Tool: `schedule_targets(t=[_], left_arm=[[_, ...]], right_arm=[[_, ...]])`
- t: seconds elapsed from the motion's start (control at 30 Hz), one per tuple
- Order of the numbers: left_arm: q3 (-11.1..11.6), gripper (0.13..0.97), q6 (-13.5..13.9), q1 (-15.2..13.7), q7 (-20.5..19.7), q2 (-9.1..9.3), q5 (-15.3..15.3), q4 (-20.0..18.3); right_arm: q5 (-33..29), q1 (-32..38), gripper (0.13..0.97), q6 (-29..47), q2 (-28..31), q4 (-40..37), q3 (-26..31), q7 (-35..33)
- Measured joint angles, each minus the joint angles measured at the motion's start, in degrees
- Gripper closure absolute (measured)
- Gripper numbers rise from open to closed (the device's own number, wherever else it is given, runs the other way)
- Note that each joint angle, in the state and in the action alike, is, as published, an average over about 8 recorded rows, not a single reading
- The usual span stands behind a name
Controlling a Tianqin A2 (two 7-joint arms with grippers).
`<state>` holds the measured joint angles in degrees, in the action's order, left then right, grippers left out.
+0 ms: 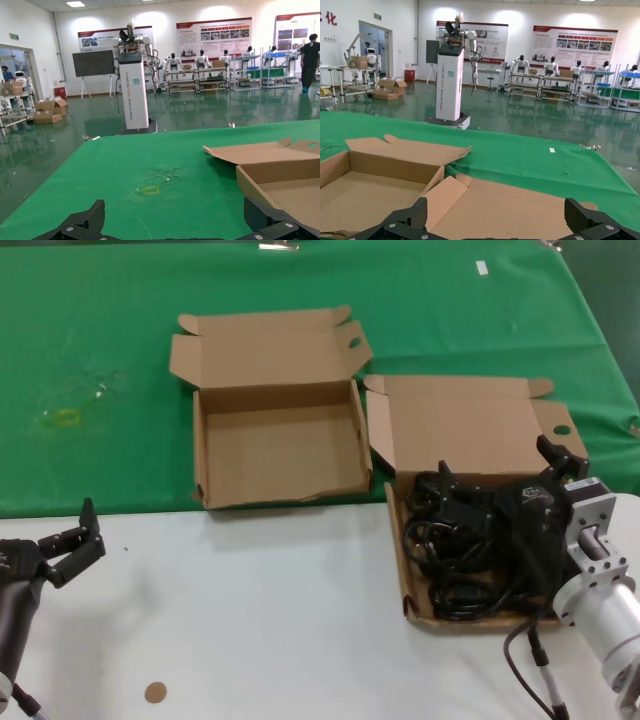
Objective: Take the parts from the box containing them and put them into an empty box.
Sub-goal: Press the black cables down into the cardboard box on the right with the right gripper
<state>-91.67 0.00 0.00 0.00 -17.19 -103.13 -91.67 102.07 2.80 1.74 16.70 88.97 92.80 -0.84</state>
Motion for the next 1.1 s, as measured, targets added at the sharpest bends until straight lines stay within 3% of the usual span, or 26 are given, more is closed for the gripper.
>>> schedule_targets(t=[1.1], left_arm=[[0.00, 0.132, 0.00, 0.00, 0.00, 0.00, 0.00, 0.00]], right_arm=[[0.00, 0.00, 0.129, 0.00, 0.00, 0.00, 0.00, 0.00]])
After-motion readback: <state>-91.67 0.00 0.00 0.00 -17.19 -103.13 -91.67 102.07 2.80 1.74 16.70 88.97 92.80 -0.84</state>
